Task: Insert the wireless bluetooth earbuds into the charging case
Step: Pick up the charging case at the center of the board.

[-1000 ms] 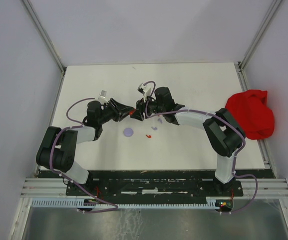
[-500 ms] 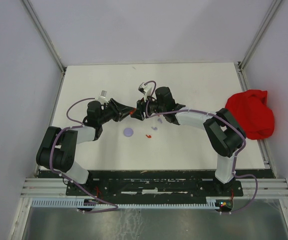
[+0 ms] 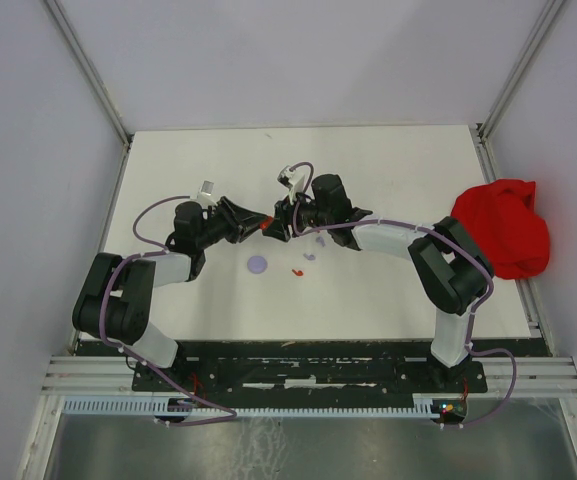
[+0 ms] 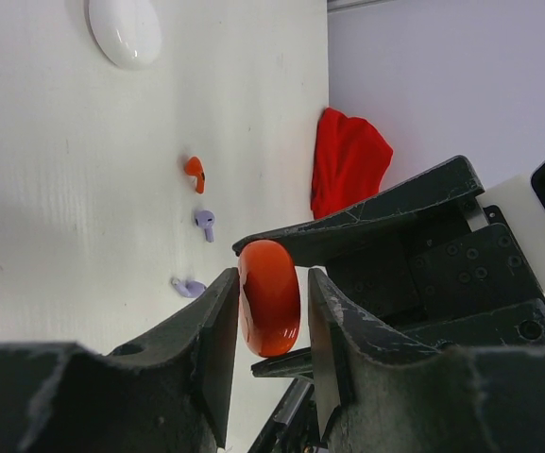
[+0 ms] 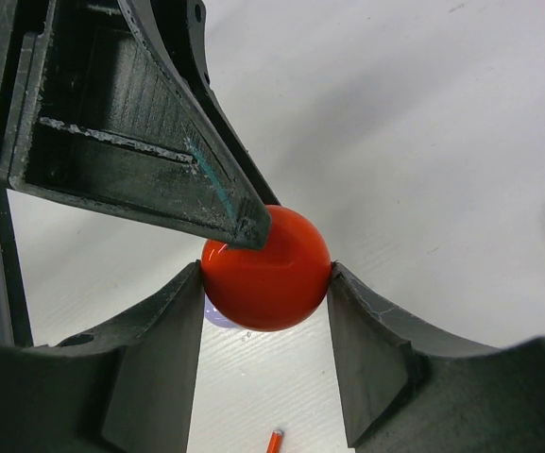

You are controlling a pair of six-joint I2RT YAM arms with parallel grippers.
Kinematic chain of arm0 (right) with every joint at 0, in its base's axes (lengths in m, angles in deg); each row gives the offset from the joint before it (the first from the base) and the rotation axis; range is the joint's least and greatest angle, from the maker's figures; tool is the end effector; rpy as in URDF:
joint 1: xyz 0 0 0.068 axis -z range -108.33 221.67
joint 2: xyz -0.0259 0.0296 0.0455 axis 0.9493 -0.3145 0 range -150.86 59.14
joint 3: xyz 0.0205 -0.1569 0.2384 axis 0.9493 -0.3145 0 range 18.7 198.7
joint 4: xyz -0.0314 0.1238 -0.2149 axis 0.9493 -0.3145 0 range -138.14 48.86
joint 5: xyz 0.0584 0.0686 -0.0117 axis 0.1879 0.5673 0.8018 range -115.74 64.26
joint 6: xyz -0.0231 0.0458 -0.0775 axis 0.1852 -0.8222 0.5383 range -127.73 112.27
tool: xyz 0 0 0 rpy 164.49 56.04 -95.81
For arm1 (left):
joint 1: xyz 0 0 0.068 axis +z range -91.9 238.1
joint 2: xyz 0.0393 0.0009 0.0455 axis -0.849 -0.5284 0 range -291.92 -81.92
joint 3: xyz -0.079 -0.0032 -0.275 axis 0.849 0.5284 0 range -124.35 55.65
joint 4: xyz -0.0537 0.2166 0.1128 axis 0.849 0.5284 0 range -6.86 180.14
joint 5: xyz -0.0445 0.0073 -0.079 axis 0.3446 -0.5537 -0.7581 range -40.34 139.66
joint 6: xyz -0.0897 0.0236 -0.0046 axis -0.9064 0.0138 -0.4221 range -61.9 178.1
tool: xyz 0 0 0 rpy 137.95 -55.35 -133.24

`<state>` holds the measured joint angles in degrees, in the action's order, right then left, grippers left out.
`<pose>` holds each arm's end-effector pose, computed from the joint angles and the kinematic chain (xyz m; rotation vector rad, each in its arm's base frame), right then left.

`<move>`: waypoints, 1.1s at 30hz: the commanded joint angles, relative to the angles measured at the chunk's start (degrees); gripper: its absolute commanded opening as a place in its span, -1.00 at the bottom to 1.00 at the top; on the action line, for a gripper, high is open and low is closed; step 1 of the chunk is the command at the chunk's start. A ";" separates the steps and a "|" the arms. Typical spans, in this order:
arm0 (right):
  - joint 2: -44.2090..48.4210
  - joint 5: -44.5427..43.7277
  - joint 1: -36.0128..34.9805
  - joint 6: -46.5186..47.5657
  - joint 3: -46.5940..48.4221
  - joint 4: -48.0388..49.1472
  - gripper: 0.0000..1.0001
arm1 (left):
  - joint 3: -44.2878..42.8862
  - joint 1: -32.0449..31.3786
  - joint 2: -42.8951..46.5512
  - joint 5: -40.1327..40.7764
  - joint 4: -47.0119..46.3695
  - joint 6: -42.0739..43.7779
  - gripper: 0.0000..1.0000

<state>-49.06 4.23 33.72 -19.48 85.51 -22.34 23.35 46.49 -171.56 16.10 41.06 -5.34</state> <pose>0.3340 0.3134 0.2122 -0.8158 1.9013 1.0657 0.3169 -0.1122 0.1898 -0.4594 1.9990 -1.4078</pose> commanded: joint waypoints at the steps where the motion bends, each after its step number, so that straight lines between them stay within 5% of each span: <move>1: 3.09 1.24 0.33 0.06 -0.11 2.80 -0.13 | -1.07 0.43 -0.24 -0.76 -1.77 1.00 -0.16; 8: 3.16 1.30 0.29 0.08 -0.25 2.90 -0.13 | -1.10 0.43 -0.25 -0.97 -2.00 0.89 -0.20; 18: 3.16 1.27 0.32 -0.04 -0.01 2.93 -0.11 | -0.82 0.46 -0.44 -1.17 -2.54 0.90 -0.57; 21: 3.55 0.43 0.39 -0.29 -0.09 2.81 0.20 | -0.85 0.43 -0.51 -1.16 -2.72 0.94 -0.90; 25: 4.98 -0.19 0.90 -1.91 -0.70 4.27 0.73 | -0.84 0.44 -0.70 -0.82 -2.73 0.90 -0.94; 29: 8.29 -2.10 2.09 -4.93 -2.48 6.89 0.96 | -1.08 0.44 -0.93 -0.09 -2.69 0.90 -0.94; 33: 11.83 -11.91 2.36 -5.56 -2.32 2.18 0.99 | -1.78 0.45 -1.92 0.03 -3.72 0.06 -0.94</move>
<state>-42.55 1.00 35.55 -23.02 82.56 -20.61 23.35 46.77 -172.41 16.30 40.95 -5.37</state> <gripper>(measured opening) 0.991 0.314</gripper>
